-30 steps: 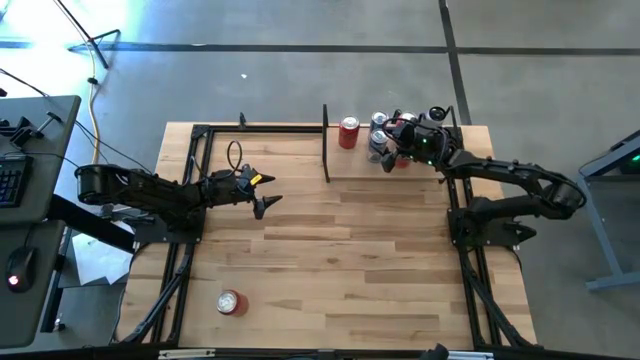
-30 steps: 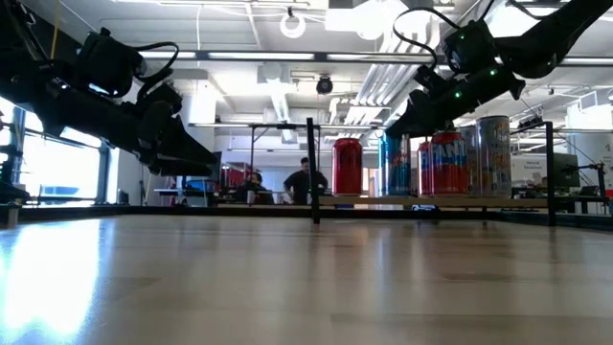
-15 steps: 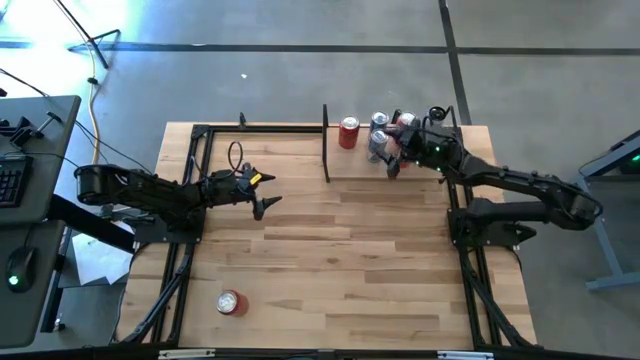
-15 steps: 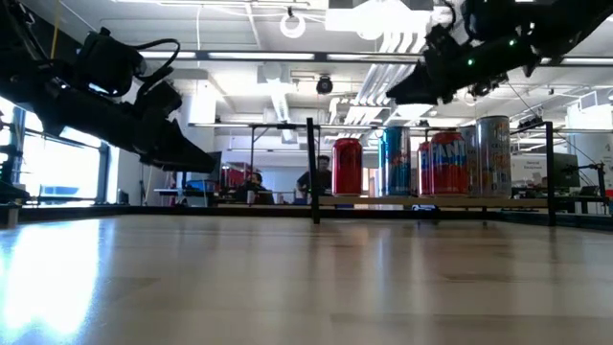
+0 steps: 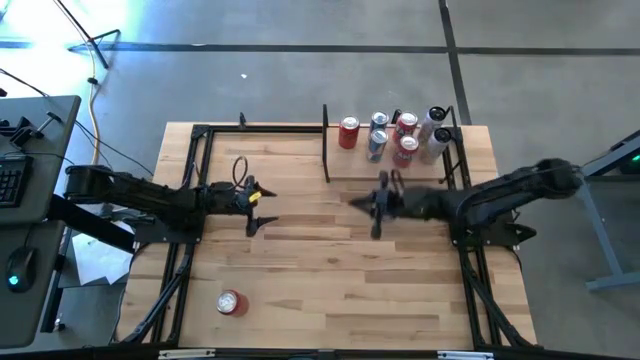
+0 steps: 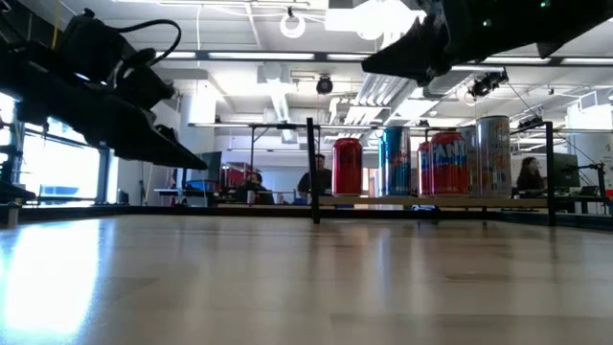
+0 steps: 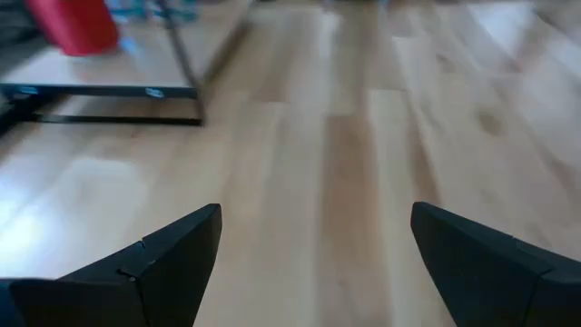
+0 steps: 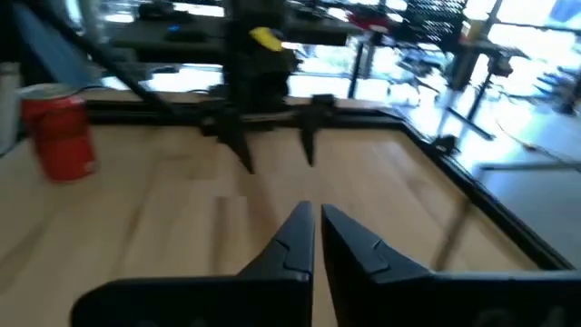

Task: Place canned beverage on shelf
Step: Put the red-black soda can on the shelf aligned with the other red-black soda can

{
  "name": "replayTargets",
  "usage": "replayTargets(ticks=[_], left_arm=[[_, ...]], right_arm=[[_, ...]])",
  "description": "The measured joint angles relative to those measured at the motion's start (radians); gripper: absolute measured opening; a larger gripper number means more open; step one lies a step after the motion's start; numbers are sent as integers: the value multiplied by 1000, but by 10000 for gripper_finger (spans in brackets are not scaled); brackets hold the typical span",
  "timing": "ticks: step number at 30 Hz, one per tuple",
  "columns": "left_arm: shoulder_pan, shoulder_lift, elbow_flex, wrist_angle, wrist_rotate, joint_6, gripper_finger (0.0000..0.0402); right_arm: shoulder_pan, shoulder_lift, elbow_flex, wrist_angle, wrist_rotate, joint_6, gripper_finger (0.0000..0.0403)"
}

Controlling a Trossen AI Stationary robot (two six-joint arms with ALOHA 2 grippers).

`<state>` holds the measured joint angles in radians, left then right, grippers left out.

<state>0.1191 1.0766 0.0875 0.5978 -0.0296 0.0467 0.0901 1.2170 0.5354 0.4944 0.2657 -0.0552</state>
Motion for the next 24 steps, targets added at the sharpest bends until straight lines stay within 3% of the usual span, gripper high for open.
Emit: replayTargets(ticks=[6,12,20,24], left_arm=[[-142,-92,0,-149,0,-23,349],[-265,-209,0,-266,-96,-24,349],[-353,-367,0,-389,-207,-43,349],[-382,-423,0,-446,-250,-50,349]], right_arm=[[175,228,11,281,77,-5,27],[255,451,199,277,143,26,87],[273,793,612,129,-62,93,224],[273,932,804,88,-124,101,267]])
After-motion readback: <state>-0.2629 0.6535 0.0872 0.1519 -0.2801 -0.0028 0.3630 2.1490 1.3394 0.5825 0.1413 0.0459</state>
